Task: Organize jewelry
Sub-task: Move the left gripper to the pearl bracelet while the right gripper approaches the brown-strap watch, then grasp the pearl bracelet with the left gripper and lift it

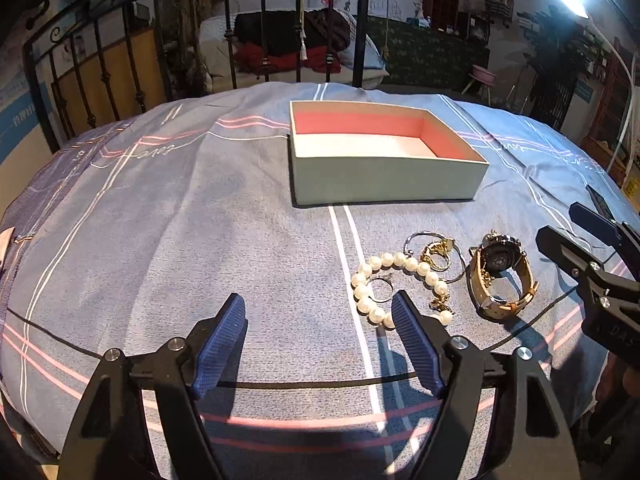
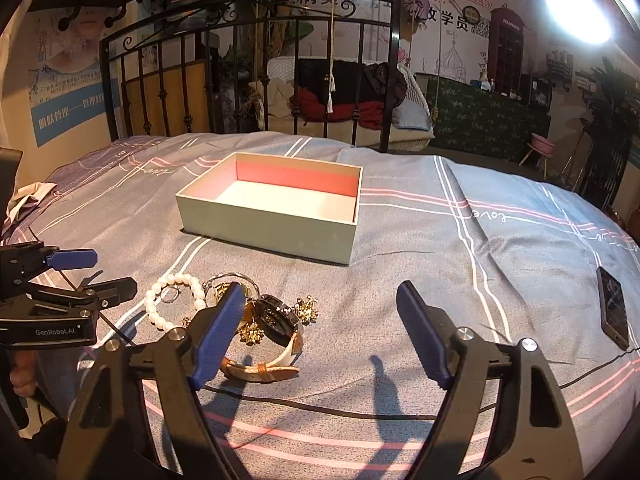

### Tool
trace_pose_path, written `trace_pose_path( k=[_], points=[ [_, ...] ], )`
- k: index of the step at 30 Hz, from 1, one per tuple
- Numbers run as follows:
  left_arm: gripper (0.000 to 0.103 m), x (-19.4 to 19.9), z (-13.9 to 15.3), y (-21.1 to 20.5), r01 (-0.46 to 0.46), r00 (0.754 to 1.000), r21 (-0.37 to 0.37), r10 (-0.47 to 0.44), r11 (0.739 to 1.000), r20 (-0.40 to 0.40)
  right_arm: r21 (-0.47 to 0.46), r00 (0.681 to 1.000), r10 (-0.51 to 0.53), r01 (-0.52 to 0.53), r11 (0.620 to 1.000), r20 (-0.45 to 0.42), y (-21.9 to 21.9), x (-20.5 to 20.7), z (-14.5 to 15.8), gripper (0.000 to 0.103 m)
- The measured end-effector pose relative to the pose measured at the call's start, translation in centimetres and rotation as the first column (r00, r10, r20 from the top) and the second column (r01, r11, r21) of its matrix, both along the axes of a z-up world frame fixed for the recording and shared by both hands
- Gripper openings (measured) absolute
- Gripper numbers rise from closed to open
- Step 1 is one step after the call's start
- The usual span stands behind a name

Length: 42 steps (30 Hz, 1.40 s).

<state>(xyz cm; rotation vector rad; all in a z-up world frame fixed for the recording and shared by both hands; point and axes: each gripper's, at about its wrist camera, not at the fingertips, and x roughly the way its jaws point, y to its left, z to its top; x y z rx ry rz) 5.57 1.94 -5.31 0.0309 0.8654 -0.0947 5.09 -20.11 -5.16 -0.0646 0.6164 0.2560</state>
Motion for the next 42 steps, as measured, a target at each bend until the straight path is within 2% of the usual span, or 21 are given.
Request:
trace_pose_path(
  k=[3, 5, 8, 14, 18, 20, 22, 24, 30, 42],
  points=[
    [0.068, 0.9, -0.4, -0.8, 0.033, 0.999, -0.016, -0.033, 0.999, -0.032, 0.006, 0.999, 0.012, -0.012, 1.0, -0.049, -0.1, 0.8, -0.8, 0.064],
    [0.061, 1.5, -0.6, -1.3, 0.046, 0.998, -0.029, -0.047, 0.999, -0.048, 0.012, 0.996, 0.02, -0.02, 1.0, -0.083, 0.0, 1.3, -1.1, 0.056],
    [0.054, 2.5, -1.1, -1.3, 0.046, 0.994, -0.077, -0.053, 0.996, -0.1, 0.008, 0.993, 0.038, -0.038, 0.999, -0.115, 0.4, 1.8, -1.5, 0.054],
    [0.052, 2.5, -1.3, -1.3, 0.031, 0.991, -0.083, -0.042, 0.996, -0.125, 0.0, 0.979, 0.067, -0.068, 0.998, -0.193, 1.1, 2.3, -2.8, 0.04],
    [0.051, 2.5, -1.4, -1.7, 0.025, 0.989, -0.072, -0.035, 0.997, -0.146, -0.001, 0.974, 0.074, -0.076, 0.997, -0.214, 1.3, 2.1, -3.4, 0.031],
    [0.044, 2.2, -1.4, -2.1, 0.046, 0.987, -0.071, -0.056, 0.996, -0.149, 0.003, 0.972, 0.079, -0.08, 0.997, -0.221, 1.2, 2.0, -3.4, 0.027],
    [0.021, 1.9, -1.5, -2.5, 0.065, 0.986, -0.072, -0.075, 0.995, -0.147, 0.005, 0.97, 0.087, -0.089, 0.996, -0.227, 1.4, 1.9, -3.5, 0.022],
    [0.01, 1.7, -1.5, -2.8, 0.089, 0.986, -0.074, -0.099, 0.993, -0.136, 0.005, 0.97, 0.099, -0.101, 0.995, -0.221, 1.5, 1.6, -3.6, 0.018],
    [0.009, 1.2, -0.9, -3.0, 0.101, 0.991, -0.086, -0.108, 0.991, -0.085, 0.012, 0.973, 0.102, -0.101, 0.995, -0.207, 1.3, 1.3, -3.4, 0.015],
    [0.009, 1.8, 2.1, -2.8, 0.09, 0.996, -0.099, -0.09, 0.991, 0.005, 0.017, 0.981, 0.097, -0.096, 0.995, -0.171, 0.8, 1.5, -2.2, 0.009]
  ],
)
